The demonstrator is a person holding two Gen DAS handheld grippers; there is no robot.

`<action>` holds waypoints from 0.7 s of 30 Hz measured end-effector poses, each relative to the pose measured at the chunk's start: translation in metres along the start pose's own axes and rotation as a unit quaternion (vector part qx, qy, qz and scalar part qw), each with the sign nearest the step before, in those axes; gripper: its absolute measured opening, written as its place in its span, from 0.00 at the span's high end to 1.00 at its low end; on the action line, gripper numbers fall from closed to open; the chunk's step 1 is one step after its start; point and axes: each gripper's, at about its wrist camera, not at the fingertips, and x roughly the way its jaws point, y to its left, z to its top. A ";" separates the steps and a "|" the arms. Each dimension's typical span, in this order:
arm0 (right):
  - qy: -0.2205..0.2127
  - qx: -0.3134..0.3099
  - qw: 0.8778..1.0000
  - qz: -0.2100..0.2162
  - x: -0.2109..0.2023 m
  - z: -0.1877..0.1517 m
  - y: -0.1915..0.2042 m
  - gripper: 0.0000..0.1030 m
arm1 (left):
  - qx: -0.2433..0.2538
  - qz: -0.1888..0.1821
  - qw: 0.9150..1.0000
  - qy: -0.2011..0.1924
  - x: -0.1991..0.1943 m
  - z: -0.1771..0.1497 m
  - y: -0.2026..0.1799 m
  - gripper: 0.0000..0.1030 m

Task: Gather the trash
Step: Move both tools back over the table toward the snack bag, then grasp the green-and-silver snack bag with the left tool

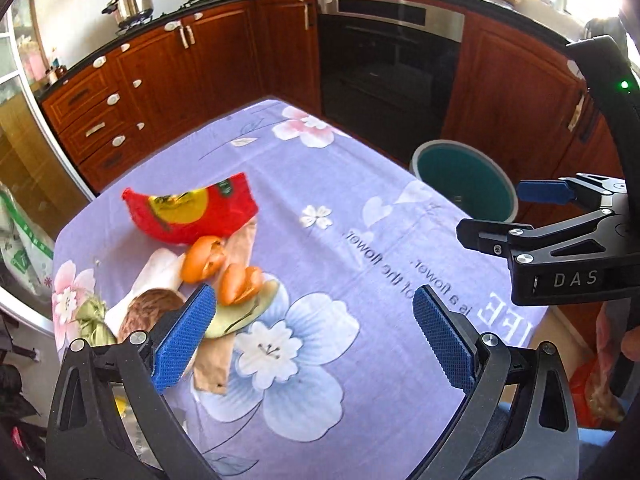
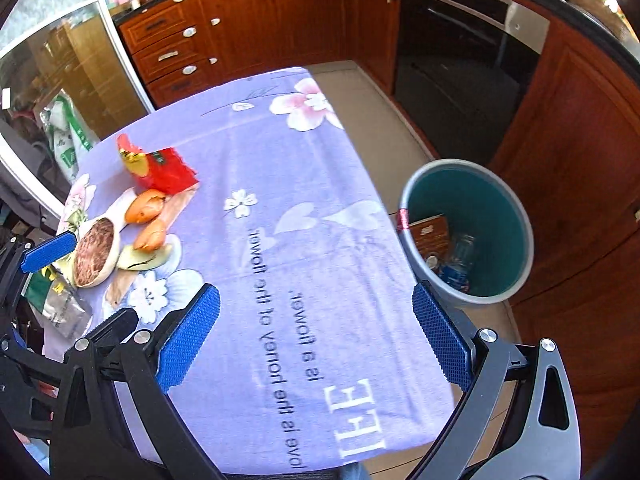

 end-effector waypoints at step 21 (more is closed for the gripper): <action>0.047 -0.138 0.987 0.067 0.022 -0.023 0.173 0.10 | -0.146 0.101 0.984 0.012 -0.055 -0.152 0.164 0.04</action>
